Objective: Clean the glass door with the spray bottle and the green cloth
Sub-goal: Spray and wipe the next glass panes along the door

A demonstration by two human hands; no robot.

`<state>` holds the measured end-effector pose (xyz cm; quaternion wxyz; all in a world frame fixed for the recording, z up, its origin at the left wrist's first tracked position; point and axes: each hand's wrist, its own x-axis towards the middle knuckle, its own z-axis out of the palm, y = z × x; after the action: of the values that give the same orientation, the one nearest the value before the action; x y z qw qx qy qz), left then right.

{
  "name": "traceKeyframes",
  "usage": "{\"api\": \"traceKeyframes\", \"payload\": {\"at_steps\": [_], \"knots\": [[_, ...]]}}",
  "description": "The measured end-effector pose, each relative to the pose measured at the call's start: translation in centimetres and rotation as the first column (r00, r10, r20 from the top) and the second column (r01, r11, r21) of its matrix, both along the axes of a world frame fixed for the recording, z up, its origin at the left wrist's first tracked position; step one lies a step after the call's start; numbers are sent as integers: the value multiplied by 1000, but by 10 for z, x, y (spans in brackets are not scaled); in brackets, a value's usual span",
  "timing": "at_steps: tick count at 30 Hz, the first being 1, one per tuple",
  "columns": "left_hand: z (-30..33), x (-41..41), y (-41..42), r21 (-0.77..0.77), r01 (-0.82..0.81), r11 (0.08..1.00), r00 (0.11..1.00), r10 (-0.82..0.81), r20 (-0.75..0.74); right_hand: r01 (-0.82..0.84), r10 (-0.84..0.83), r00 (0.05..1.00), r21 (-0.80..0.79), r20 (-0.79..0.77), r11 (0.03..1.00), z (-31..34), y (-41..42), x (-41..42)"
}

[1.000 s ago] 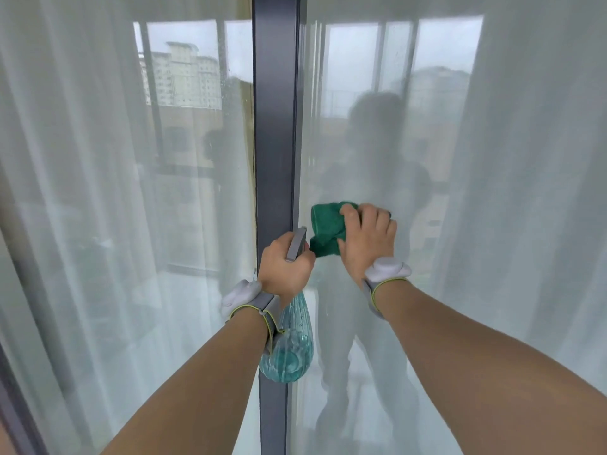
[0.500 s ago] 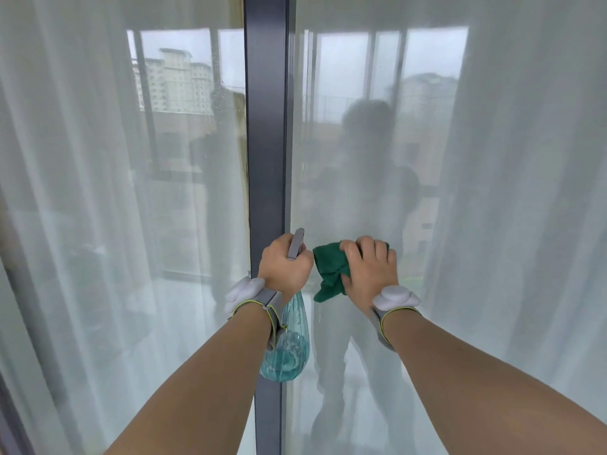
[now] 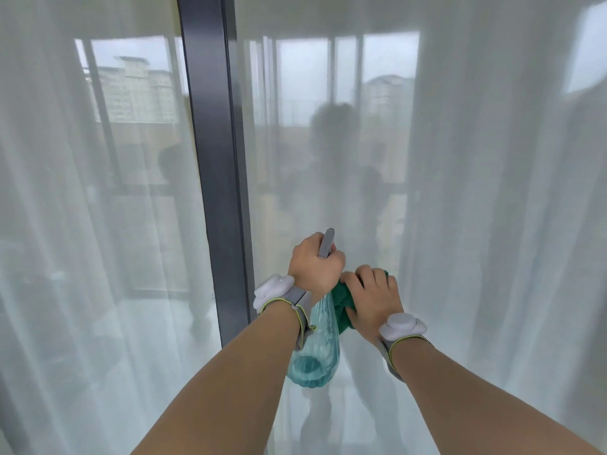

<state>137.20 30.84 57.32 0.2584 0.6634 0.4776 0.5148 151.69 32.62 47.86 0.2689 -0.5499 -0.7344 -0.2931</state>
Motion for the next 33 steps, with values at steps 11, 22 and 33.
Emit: {"api": "traceKeyframes", "payload": {"at_steps": [11, 22, 33], "knots": [[14, -3, 8, -36, -89, 995, 996, 88, -15, -58, 57, 998, 120, 10, 991, 27, 30, 4], [22, -29, 21, 79, -175, 981, 984, 177, -21, 78, 4, 973, 345, -233, 935, 100, 43, 7], [5, -26, 10, 26, -116, 993, 993, 116, -4, -45, 30, 998, 266, 59, 963, 70, 41, -9]]}}
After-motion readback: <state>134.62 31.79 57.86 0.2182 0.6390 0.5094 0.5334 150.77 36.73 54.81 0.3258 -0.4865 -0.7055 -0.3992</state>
